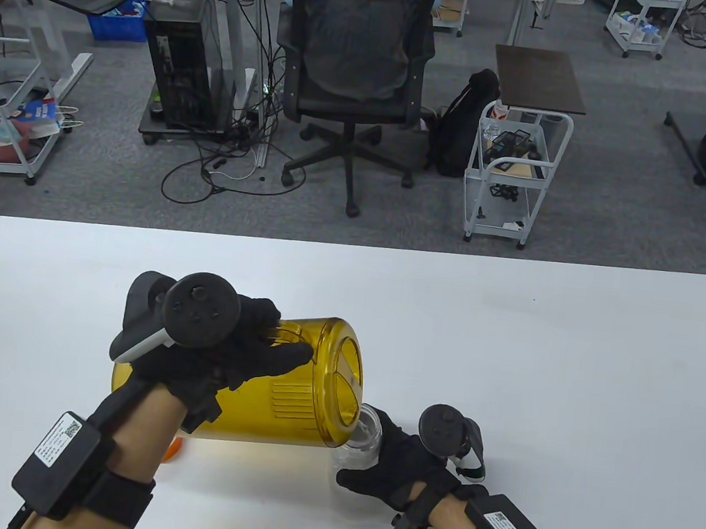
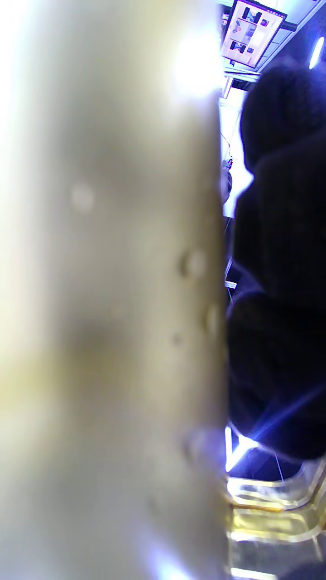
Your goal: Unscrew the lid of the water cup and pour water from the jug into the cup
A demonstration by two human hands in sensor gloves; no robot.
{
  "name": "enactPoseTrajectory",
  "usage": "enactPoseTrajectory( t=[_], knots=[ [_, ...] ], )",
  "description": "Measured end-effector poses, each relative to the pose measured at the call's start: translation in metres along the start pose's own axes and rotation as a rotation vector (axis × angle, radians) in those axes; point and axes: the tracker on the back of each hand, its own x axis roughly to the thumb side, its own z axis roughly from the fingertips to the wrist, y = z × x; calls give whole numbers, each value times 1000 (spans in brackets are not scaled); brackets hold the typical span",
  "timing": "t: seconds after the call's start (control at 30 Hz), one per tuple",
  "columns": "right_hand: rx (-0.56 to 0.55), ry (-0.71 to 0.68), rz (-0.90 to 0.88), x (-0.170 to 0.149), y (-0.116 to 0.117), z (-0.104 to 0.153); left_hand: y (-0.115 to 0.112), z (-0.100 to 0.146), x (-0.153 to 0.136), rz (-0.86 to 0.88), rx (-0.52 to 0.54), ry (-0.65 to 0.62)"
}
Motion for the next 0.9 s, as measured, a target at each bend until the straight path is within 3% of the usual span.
enactPoseTrajectory(
  t=[0.9],
  knots=[
    [2, -1, 4, 0, 0, -1, 2, 0, 8, -54, 2, -18]
  ],
)
